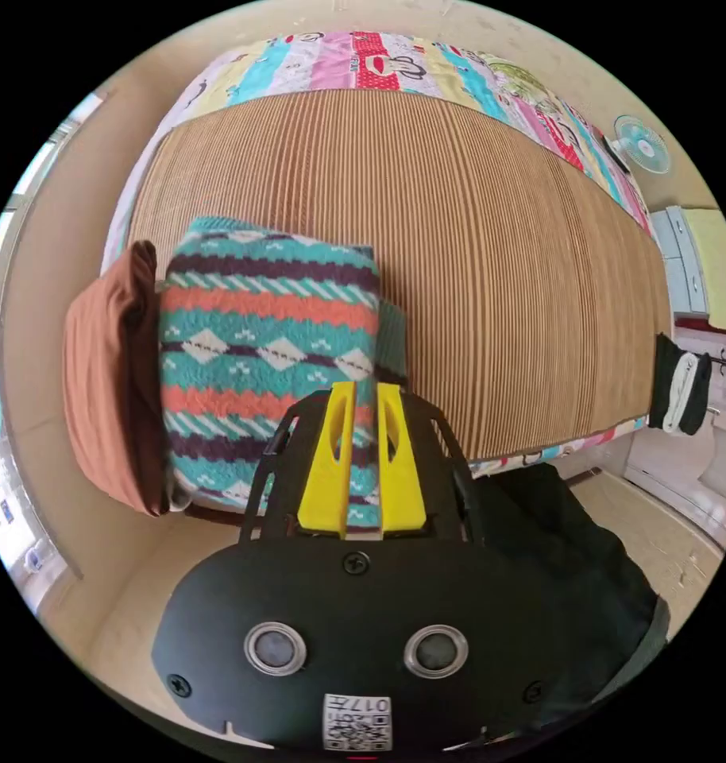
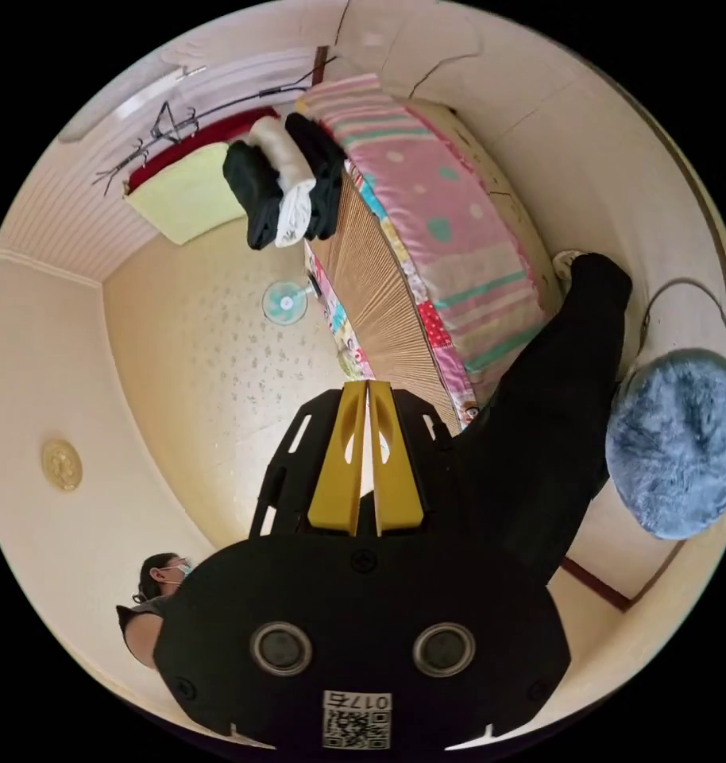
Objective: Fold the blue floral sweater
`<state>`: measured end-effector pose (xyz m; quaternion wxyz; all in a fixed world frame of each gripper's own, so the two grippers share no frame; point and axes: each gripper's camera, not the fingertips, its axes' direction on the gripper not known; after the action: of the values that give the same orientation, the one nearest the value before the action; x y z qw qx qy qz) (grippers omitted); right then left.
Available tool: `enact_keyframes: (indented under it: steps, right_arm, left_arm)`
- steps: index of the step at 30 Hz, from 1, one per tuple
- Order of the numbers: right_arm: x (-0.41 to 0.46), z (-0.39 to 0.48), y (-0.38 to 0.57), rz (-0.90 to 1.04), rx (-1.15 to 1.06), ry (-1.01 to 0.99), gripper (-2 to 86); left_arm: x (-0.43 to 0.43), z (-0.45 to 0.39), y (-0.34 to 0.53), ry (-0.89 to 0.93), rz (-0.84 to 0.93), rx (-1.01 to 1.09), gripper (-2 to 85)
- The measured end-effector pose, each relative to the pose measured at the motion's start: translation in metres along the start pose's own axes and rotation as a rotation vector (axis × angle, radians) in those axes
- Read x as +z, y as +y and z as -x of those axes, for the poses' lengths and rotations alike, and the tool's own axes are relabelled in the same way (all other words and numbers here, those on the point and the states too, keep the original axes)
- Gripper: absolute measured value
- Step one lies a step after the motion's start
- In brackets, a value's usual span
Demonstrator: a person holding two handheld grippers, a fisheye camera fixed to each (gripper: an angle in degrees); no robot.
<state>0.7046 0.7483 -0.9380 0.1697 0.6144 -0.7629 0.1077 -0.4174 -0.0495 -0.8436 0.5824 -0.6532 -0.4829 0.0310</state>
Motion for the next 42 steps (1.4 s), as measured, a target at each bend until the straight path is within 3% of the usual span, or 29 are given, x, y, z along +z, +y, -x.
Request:
enact_keyframes:
  steps: [4,8,13,17,19,22,25,29,33,37,39,42]
  right_arm:
    - [-0.043,-0.008,0.024,-0.173,0.041,0.001,0.5]
    - [-0.042,0.025,0.016,-0.267,-0.043,0.002,0.6]
    - [0.044,0.081,-0.031,-0.041,-0.245,-0.079,0.6]
    - [0.123,0.088,-0.050,0.164,-0.286,-0.069,0.5]
    - [0.165,0.080,-0.052,0.261,-0.274,-0.103,0.5]
    - [0.193,0.070,-0.049,0.319,-0.253,-0.139,0.4]
    - [0.200,0.069,-0.052,0.361,-0.283,-0.200,0.4]
    - [0.192,0.070,-0.061,0.370,-0.340,-0.221,0.4]
    - [0.187,0.065,-0.068,0.428,-0.389,-0.305,0.5]
    - [0.206,0.063,-0.063,0.576,-0.445,-0.286,0.6]
    - [0.224,0.064,-0.056,0.666,-0.490,-0.252,0.7]
    - [0.260,0.065,-0.036,0.819,-0.578,-0.212,1.2]
  left_arm:
    - [0.027,0.003,-0.022,0.076,0.054,-0.080,13.1]
    - [0.052,0.000,-0.014,-0.088,0.096,-0.042,10.6]
    - [0.066,-0.031,-0.019,-0.252,0.177,0.158,11.7]
    - [0.087,-0.059,-0.007,-0.440,0.246,0.285,14.9]
    - [0.095,-0.057,-0.002,-0.552,0.252,0.266,12.5]
    - [0.115,-0.057,0.001,-0.652,0.397,0.384,8.6]
    - [0.090,-0.021,0.001,-0.466,0.381,0.311,5.6]
    - [0.018,0.054,0.024,0.064,0.252,0.262,5.1]
    - [-0.072,0.096,0.103,0.563,-0.009,0.469,5.0]
    - [-0.132,0.098,0.176,0.894,-0.327,0.633,4.8]
    - [-0.155,0.083,0.213,1.084,-0.512,0.812,4.7]
    - [-0.172,0.036,0.240,1.285,-0.606,1.171,4.4]
